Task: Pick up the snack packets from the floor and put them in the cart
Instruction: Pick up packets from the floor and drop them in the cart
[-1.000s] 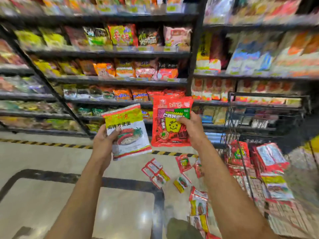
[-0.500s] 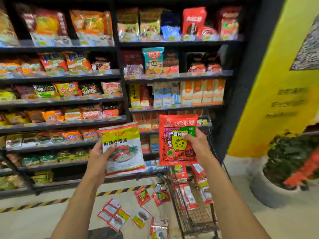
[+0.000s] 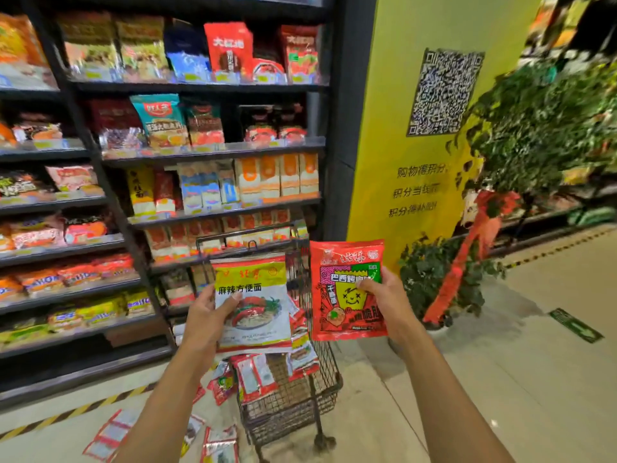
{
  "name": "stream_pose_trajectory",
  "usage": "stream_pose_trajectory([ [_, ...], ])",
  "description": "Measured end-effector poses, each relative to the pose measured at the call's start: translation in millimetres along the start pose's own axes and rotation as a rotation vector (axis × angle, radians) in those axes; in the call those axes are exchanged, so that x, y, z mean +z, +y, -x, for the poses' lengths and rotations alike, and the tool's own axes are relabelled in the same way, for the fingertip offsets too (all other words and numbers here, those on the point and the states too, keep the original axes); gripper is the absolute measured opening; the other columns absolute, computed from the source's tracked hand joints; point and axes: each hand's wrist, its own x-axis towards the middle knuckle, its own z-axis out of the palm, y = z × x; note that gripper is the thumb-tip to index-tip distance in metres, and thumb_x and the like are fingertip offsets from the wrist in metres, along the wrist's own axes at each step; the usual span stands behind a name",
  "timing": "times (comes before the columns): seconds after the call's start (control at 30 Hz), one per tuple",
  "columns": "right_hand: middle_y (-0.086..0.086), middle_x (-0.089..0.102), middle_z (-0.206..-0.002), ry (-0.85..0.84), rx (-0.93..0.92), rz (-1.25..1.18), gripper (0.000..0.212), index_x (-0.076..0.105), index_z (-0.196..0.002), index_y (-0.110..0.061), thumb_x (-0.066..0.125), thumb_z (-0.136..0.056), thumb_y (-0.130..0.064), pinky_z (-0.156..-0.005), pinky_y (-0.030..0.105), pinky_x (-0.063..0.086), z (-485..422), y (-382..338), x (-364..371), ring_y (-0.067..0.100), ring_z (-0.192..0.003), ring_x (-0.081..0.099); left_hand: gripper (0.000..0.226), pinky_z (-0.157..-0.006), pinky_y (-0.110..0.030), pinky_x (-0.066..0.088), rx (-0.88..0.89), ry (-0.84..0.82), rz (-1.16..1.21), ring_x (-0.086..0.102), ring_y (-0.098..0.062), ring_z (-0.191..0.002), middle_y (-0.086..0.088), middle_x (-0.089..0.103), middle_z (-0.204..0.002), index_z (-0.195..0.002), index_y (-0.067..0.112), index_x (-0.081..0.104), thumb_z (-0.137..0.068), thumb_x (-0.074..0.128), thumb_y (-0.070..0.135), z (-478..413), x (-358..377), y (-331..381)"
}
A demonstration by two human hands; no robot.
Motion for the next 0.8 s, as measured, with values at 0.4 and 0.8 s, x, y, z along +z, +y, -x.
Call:
stream_pose_trajectory([
  [0.4,0.002,0.08,-0.102,-0.096,0.12,0.086,0.023,0.066,-0.109,-0.025,0.068,-0.096,-0.006,-0.079,0.04,0.062,-118.5,69.5,20.8,0.023,-0.089,0.079,0.026,-0.086,-0.058,0.062,-0.12,0.127,-0.045,0.079,-0.031,-0.09,-0.004,0.081,-0.103,-0.114,0.029,0.068,-0.091,0.08,0.022,-98.3,24.3,-79.6],
  [0.8,0.007,0.079,-0.111,-0.285,0.333,0.102,0.037,0.063,-0.124,-0.018,0.073,-0.092,-0.002,-0.075,0.037,0.063,-270.5,173.7,110.6,0.027,-0.095,0.078,0.033,-0.088,-0.057,0.062,-0.318,0.293,-0.059,0.078,-0.031,-0.096,-0.007,0.08,-0.11,-0.119,0.023,0.07,-0.088,0.082,0.021,-225.0,-6.3,-176.1],
])
